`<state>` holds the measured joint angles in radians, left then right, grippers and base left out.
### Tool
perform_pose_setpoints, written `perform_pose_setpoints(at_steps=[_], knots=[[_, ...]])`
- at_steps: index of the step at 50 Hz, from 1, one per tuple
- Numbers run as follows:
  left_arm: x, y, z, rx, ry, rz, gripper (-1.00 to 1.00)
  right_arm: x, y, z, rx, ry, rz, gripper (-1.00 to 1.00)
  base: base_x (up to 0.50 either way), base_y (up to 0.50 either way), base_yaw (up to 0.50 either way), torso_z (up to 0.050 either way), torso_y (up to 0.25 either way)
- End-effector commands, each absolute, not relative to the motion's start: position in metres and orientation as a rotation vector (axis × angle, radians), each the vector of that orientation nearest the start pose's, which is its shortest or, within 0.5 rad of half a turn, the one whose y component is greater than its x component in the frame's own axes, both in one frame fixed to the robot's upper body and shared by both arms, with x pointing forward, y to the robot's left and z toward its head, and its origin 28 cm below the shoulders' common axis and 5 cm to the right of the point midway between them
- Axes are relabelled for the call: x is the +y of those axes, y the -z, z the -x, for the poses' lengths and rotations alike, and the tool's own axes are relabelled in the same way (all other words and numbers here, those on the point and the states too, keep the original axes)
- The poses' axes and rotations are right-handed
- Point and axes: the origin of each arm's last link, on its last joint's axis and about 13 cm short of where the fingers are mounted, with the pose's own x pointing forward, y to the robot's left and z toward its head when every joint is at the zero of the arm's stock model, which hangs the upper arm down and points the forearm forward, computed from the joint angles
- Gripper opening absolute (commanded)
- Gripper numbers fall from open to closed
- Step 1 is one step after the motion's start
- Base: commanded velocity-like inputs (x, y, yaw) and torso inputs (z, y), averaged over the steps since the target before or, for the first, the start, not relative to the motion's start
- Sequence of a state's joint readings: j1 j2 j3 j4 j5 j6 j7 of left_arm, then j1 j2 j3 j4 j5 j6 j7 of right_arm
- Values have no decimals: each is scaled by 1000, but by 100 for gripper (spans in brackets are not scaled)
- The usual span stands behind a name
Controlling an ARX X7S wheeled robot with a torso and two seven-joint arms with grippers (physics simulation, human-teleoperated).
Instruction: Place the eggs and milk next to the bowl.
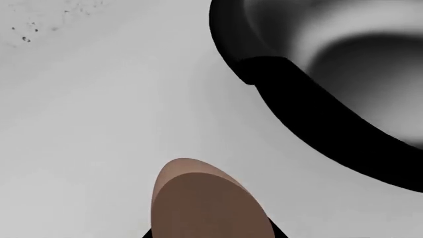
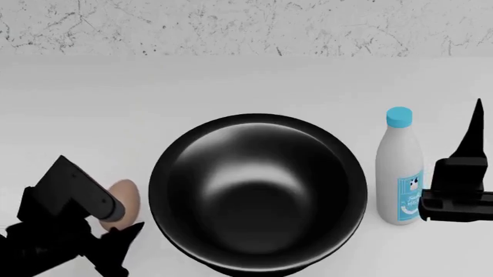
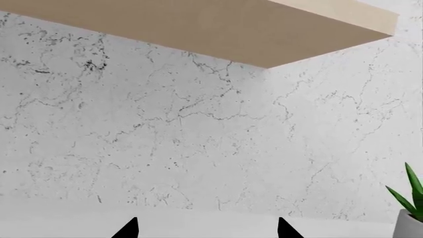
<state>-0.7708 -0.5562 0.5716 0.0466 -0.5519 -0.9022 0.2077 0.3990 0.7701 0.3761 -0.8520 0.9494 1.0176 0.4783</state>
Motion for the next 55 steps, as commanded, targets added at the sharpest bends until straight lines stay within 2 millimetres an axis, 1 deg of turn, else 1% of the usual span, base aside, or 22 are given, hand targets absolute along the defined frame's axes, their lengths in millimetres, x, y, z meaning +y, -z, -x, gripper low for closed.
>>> perform_pose_setpoints(at_steps=[1, 25, 42, 43, 55], knots=[[251, -143, -314, 413, 581, -305, -100, -202, -248, -184, -277, 172, 177, 100, 0, 0, 0, 0, 0], [247, -138, -316, 424, 600, -315, -100, -202, -247, -184, -274, 175, 179, 100, 0, 0, 0, 0, 0], [249, -134, -318, 436, 588, -316, -100, -202, -248, -184, -273, 174, 179, 100, 1, 0, 0, 0, 0], [249, -134, -317, 443, 593, -320, 100, -202, -247, -184, -273, 174, 179, 100, 0, 0, 0, 0, 0], [250, -134, -318, 440, 587, -330, 100, -202, -247, -184, -271, 175, 179, 100, 0, -1, -2, 0, 0]])
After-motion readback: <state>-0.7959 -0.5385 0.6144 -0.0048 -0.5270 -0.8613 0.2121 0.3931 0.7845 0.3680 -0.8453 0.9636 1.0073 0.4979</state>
